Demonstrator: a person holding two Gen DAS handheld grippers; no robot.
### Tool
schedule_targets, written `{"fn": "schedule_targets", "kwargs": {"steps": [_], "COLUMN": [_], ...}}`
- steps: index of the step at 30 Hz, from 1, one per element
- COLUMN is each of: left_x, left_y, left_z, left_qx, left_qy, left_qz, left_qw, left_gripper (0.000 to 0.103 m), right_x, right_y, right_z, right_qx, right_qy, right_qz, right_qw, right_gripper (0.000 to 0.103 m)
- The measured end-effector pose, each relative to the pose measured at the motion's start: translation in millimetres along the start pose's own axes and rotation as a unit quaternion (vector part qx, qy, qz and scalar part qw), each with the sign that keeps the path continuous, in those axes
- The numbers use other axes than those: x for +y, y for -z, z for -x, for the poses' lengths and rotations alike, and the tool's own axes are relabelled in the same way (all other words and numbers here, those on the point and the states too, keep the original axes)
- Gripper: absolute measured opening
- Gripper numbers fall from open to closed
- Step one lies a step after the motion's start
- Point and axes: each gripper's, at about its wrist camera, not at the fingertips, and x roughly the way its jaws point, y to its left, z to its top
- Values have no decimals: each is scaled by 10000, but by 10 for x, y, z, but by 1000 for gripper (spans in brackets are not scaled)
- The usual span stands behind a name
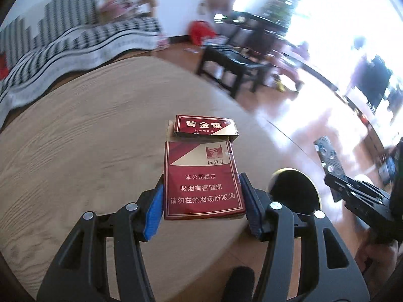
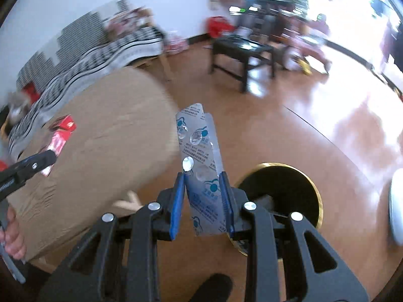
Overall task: Collect trash
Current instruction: 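Carry the red pack and blister pack over the black bin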
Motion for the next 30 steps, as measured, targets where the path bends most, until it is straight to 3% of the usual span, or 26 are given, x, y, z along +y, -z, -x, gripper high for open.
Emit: {"fn": "schedule_targets", "kwargs": {"steps": [7,14,20,30], "left_x": [-965,-1576,-1750,-1909], "left_y": [4,35,-21,61], "left_z": [-305,-601,-924,-1258], "left_qx": [126,284,411,666], "left_qy": [520,757,774,771], "left_qz": [-504,-941,-1261,-1645], "left_qw": [9973,9923,9881,9811], "left_gripper": [55,55,55,55], "right_x": [-922,-1417,-1603,-1687], "right_y": [186,371,412,376], "right_z": [50,-106,-369,-500], "right_qx": [1,210,499,608], "right_qy": [192,244,197,246], "right_qz": [-909,-1329,-1524,-1556], "right_qw": [9957,9906,9869,9856], "right_gripper": [28,28,28,29]}}
